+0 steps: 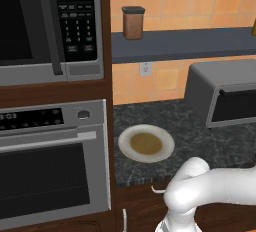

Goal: Pick up the kebab skewer and baguette bread, and place them inside the toaster oven. Close the toaster oven door and start by setting the timer.

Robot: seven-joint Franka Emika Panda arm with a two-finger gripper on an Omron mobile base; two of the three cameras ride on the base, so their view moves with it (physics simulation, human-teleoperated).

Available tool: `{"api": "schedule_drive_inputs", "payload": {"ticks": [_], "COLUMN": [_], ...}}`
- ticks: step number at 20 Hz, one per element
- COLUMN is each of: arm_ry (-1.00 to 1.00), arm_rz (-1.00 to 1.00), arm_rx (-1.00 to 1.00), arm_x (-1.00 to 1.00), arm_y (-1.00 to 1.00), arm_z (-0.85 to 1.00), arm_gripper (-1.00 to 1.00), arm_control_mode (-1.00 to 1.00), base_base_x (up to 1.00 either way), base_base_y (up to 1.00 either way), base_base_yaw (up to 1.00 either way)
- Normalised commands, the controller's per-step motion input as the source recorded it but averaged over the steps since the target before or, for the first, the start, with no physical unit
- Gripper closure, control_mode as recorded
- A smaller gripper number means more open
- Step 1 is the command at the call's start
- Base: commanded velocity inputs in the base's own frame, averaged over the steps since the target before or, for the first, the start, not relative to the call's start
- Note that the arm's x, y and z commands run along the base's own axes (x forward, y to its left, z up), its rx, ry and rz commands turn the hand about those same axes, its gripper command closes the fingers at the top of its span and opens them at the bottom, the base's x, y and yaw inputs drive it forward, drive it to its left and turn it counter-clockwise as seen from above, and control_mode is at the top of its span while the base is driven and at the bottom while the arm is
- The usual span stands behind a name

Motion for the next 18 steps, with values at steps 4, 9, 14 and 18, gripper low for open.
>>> {"api": "schedule_drive_inputs", "payload": {"ticks": [4, 9, 14, 18], "arm_ry": [-0.05, -0.06, -0.07, -0.04], "arm_rz": [0.00, 0.00, 0.01, 0.05], "arm_rx": [0.06, 0.03, 0.00, 0.00], "arm_x": [-0.28, -0.12, 0.00, 0.08], "arm_y": [-0.92, -0.42, -0.16, -0.01], "arm_z": [-0.29, -0.49, -0.71, -0.48], "arm_gripper": [-1.00, -1.00, -1.00, -1.00], "arm_control_mode": [-1.00, -1.00, -1.00, -1.00], "base_base_x": [0.00, 0.00, 0.00, 0.00], "base_base_y": [0.00, 0.00, 0.00, 0.00], "base_base_yaw": [0.00, 0.00, 0.00, 0.00]}}
